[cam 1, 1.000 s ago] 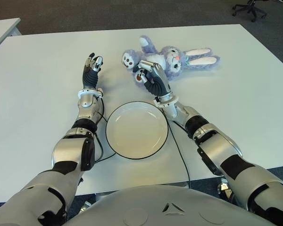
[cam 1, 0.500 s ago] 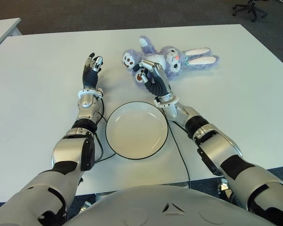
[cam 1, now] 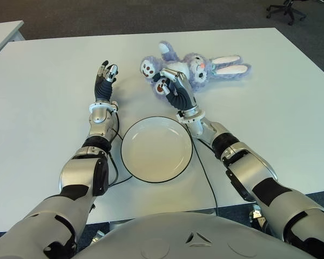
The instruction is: Put the doll into the plate.
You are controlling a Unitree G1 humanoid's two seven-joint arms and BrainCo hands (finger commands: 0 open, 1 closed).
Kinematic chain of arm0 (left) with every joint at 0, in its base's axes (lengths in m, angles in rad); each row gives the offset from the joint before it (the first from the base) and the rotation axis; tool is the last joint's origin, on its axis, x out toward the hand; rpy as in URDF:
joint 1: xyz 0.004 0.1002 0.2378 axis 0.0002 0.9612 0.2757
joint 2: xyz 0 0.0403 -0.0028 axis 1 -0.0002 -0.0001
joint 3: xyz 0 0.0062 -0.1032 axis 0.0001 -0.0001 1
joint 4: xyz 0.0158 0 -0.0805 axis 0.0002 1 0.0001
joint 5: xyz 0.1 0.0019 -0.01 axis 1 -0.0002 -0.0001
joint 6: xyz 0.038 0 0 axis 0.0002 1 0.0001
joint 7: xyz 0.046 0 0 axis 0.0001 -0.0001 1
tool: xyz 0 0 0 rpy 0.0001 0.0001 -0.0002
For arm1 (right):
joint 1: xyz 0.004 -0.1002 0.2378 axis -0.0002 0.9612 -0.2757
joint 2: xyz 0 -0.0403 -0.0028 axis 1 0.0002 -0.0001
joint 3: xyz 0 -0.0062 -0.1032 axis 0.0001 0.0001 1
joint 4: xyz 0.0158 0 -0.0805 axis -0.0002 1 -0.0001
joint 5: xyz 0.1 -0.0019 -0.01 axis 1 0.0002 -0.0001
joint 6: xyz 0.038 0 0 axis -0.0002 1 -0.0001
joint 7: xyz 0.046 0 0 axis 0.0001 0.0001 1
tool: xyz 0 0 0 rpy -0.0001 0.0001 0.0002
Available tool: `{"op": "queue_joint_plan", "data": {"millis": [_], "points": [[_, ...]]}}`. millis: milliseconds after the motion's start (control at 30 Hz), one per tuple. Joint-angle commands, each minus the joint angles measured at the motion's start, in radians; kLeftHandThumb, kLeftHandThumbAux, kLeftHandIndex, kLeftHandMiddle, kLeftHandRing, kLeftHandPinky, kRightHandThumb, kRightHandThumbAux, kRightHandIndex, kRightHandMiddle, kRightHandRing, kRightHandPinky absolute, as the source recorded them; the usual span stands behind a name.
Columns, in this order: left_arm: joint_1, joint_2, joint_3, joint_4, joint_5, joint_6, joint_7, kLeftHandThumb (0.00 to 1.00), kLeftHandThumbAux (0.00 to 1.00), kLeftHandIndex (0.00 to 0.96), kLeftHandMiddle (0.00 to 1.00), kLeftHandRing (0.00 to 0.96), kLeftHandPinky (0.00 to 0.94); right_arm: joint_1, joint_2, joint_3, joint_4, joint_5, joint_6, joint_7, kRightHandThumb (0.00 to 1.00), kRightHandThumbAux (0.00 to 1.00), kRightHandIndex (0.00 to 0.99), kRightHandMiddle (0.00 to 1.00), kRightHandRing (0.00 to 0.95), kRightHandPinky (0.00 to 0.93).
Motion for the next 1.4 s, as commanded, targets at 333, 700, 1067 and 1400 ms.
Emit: {"op": "queue_joint_plan", "data": {"millis": [333, 700, 1067, 1400], "points": [[0.127, -0.025, 0.014, 0.035, -0.011, 0.037, -0.015, 0.000, 0.383, 0.008, 0.162, 0.174, 0.113, 0.302, 0.051, 0.044, 0.135, -0.013, 0.049, 0.024, 0.945, 0.660, 0.358, 0.487, 0.547, 0.620], [0.130, -0.016, 0.014, 0.035, -0.011, 0.040, -0.025, 0.000, 0.371, 0.010, 0.165, 0.189, 0.177, 0.302, 0.055, 0.034, 0.135, -0.015, 0.039, -0.031, 0.848, 0.670, 0.393, 0.550, 0.784, 0.843], [0.130, -0.011, 0.019, 0.039, -0.016, 0.038, -0.042, 0.000, 0.368, 0.014, 0.163, 0.188, 0.191, 0.295, 0.055, 0.037, 0.131, -0.033, 0.044, -0.119, 0.730, 0.695, 0.439, 0.834, 0.857, 0.913], [0.133, -0.006, 0.018, 0.039, -0.015, 0.034, -0.051, 0.000, 0.372, 0.012, 0.141, 0.169, 0.210, 0.292, 0.038, 0.014, 0.133, -0.006, 0.042, -0.117, 0.728, 0.700, 0.439, 0.834, 0.849, 0.861]]}}
